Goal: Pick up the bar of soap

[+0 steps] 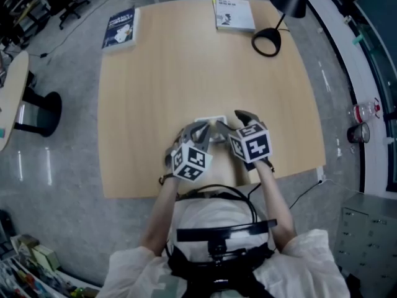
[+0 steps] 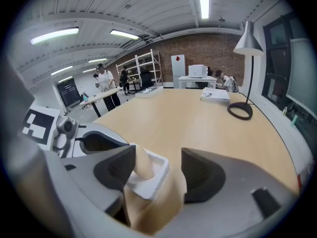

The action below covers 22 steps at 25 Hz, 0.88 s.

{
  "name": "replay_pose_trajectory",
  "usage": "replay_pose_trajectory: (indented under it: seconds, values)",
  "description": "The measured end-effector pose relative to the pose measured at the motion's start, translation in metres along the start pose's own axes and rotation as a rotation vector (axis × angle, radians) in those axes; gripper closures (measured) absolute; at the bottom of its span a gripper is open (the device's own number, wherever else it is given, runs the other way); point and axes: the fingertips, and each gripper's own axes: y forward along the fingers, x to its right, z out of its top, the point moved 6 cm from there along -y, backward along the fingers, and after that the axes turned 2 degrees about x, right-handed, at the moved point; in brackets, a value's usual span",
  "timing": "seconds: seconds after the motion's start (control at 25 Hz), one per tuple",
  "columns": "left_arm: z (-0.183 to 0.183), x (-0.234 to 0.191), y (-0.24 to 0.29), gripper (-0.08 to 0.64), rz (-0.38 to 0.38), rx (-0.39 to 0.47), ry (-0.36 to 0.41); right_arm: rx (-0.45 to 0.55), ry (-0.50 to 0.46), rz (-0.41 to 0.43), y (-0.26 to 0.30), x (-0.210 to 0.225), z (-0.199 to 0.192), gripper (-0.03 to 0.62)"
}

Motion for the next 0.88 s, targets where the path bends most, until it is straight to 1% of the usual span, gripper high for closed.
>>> replay_pose_trajectory:
  seconds: [0.12, 0.24, 0.4, 0.56, 0.64, 0.76, 0.8, 0.88]
  values:
    - [0.0, -0.001, 0.002, 0.546, 0.006, 0.002, -0.012, 0.002, 0.003, 0.044, 0.001, -0.001, -0.002, 0.318]
    - [0.001, -0.001, 0.003, 0.546, 0.004, 0.008, -0.012, 0.002, -0.003, 0.061, 0.001, 0.0, -0.002, 0.318]
    - [0.0, -0.001, 0.004, 0.546, 0.001, 0.008, -0.02, -0.005, -0.036, 0.08, -0.001, -0.003, -0.002, 0.318]
    - [0.0, -0.002, 0.003, 0.546, -0.002, 0.011, -0.028, -0.012, -0.074, 0.133, -0.001, -0.018, -0.007, 0.318]
    - [0.0, -0.001, 0.003, 0.546, -0.007, 0.008, -0.026, -0.036, -0.106, 0.159, 0.002, -0.024, -0.009, 0.318]
    - [-0.003, -0.002, 0.004, 0.546, -0.011, 0.001, -0.033, -0.099, -0.182, 0.198, 0.008, -0.03, -0.005, 0.319]
    - [-0.004, -0.002, 0.004, 0.546, -0.01, -0.001, -0.038, -0.127, -0.211, 0.222, 0.011, -0.031, -0.002, 0.318]
    - [-0.006, -0.004, 0.005, 0.546, -0.006, -0.005, -0.044, -0.192, -0.269, 0.279, 0.017, -0.033, 0.003, 0.339]
